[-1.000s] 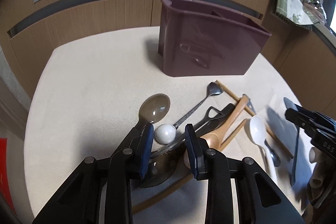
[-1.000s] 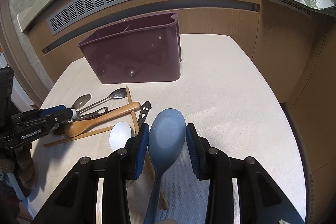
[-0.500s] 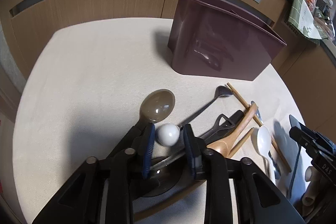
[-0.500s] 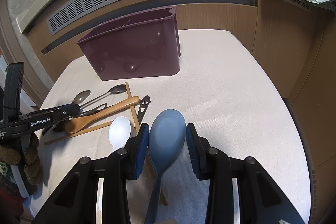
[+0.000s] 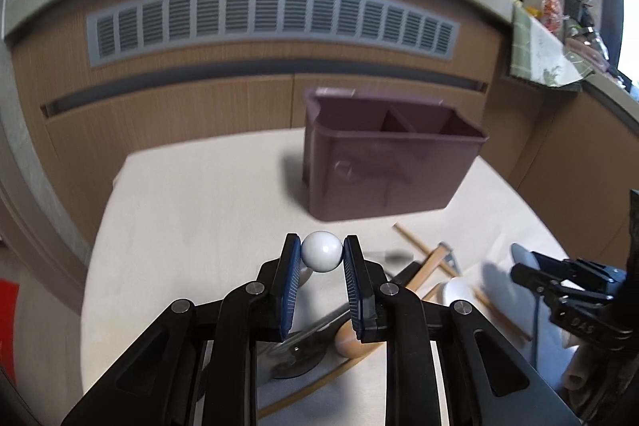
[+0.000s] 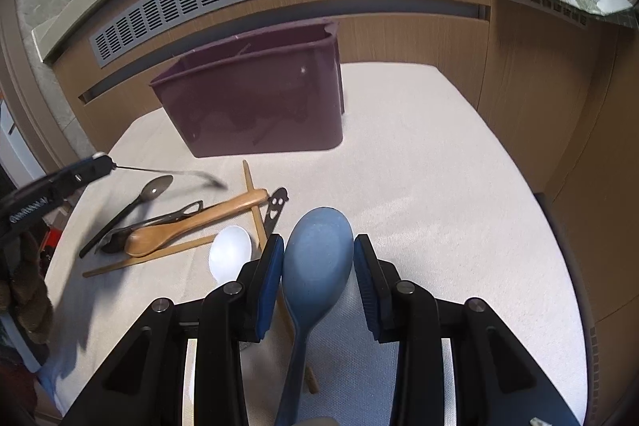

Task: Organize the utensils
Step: 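Carry the blue spoon and white ball into the maroon holder and release both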

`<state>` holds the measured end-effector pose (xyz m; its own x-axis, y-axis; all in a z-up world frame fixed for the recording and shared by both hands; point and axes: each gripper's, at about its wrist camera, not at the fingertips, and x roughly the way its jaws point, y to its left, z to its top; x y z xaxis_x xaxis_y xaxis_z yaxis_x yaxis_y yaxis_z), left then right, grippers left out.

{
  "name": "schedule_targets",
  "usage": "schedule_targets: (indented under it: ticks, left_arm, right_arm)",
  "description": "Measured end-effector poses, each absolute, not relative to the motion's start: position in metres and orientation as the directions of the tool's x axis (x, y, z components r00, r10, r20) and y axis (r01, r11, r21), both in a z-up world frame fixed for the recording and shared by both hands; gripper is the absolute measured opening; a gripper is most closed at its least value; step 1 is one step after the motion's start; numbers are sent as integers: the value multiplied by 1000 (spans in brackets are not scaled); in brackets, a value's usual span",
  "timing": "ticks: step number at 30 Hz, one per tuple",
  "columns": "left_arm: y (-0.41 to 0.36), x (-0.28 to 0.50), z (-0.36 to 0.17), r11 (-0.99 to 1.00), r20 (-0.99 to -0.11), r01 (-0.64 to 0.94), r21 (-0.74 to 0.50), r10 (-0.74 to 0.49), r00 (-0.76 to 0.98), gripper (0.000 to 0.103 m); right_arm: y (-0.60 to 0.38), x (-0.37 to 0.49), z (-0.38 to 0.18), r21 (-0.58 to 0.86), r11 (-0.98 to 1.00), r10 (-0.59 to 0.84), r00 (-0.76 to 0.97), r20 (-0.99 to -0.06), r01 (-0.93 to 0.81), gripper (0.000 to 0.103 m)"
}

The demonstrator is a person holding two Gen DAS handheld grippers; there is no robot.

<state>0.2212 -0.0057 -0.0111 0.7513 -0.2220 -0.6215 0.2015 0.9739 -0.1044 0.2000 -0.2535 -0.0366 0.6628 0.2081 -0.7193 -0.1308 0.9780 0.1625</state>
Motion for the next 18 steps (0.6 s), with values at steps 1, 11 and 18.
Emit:
schedule_targets:
  ticks: [1, 11, 18]
  left_arm:
    - [-7, 218, -6, 973, -612, 209, -101, -226, 758, 23]
    - [-21, 197, 32, 967, -552, 254, -35, -231, 802, 23]
    - [-27, 195, 81, 964, -450, 264, 15, -229, 863, 23]
  right_arm:
    - [-253, 199, -35, 158, 978, 207, 667, -715, -134, 33]
    - [-245, 194, -12, 109, 981, 192, 721, -665, -161, 33]
    - [-245, 199, 26, 85, 982, 185, 795, -578, -167, 32]
